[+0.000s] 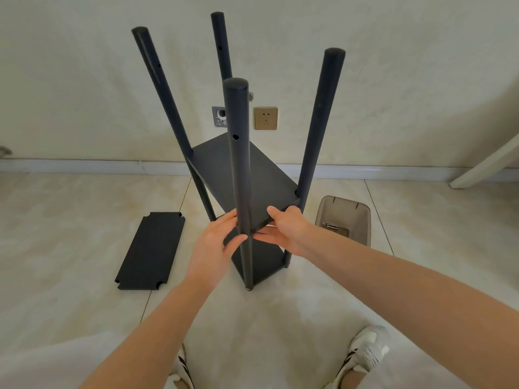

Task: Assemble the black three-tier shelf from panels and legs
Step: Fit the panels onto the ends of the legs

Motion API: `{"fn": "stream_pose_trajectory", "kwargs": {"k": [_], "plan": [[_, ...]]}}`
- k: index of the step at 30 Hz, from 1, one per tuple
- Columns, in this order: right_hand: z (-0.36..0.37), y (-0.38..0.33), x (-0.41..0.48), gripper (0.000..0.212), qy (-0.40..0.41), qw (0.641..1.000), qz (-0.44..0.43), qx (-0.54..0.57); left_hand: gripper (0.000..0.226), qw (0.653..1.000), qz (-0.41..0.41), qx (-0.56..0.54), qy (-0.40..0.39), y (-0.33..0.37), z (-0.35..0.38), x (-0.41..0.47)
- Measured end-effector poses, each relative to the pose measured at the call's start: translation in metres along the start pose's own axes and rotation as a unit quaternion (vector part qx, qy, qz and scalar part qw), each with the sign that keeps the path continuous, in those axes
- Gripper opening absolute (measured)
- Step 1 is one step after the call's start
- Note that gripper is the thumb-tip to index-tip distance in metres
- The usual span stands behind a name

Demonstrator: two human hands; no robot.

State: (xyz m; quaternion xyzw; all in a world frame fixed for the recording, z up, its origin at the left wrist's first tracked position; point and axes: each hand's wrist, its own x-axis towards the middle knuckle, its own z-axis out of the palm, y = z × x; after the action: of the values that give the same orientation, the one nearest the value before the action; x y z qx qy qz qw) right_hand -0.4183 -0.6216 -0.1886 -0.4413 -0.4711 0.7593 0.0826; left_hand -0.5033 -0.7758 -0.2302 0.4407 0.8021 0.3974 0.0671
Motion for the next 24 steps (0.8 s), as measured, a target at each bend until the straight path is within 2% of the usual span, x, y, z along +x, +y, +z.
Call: {"fn": "stream_pose_trajectory", "kwargs": {"k": [7, 10, 13, 15, 16, 19, 24], "plan": [[0.004, -0.002, -0.006, 0.026, 0.024, 0.999, -0.008, 0.025, 0.041, 0.985, -0.071, -0.156, -0.015, 0.006, 0.003, 0.002], [0.014, 0.000, -0.005, 0.028, 0.047, 0.998, -0.009, 0.047, 0.040, 0.973, -0.108, -0.198, 0.049, 0.012, 0.006, -0.005], [0.024, 0.006, -0.002, 0.021, 0.070, 0.996, 0.002, 0.057, 0.025, 0.944, -0.210, -0.192, 0.168, 0.013, 0.006, -0.010], [0.027, 0.009, 0.000, 0.017, 0.086, 0.995, 0.008, 0.041, 0.011, 0.928, -0.278, -0.163, 0.186, 0.014, 0.003, -0.008], [0.029, 0.011, 0.001, 0.016, 0.096, 0.995, 0.012, 0.036, 0.017, 0.922, -0.310, -0.162, 0.168, 0.015, 0.002, -0.008], [0.034, 0.015, 0.002, 0.017, 0.114, 0.993, 0.017, 0.036, 0.041, 0.878, -0.373, -0.277, 0.113, 0.021, 0.002, -0.010], [0.035, 0.020, -0.001, 0.029, 0.096, 0.994, 0.010, 0.044, 0.038, 0.774, -0.396, -0.489, 0.073, 0.043, 0.012, -0.001]]}}
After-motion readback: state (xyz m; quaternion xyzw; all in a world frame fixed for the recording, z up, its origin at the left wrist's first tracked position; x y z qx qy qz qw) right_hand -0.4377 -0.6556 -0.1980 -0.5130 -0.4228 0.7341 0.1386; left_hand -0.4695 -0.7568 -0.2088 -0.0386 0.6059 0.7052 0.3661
